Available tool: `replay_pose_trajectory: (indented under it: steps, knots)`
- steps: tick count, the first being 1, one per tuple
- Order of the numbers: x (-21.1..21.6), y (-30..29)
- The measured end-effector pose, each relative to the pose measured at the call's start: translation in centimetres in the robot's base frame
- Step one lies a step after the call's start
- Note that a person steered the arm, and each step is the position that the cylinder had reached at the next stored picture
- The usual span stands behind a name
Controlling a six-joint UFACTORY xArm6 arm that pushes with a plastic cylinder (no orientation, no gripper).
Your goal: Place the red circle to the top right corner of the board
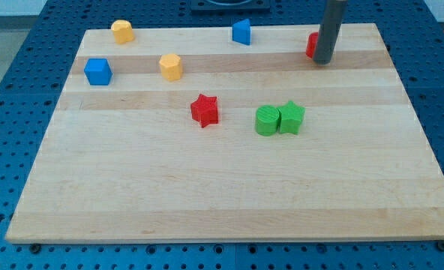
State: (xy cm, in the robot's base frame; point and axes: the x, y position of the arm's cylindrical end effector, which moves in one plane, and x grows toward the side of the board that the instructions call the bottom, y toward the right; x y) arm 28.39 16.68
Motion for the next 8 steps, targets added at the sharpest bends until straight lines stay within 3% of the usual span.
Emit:
replay_pose_trajectory:
  steps: [3, 5, 8]
  knots:
    - [-1.1, -3.9]
    - [-3.3, -0.8]
    - [-0.4, 0.3]
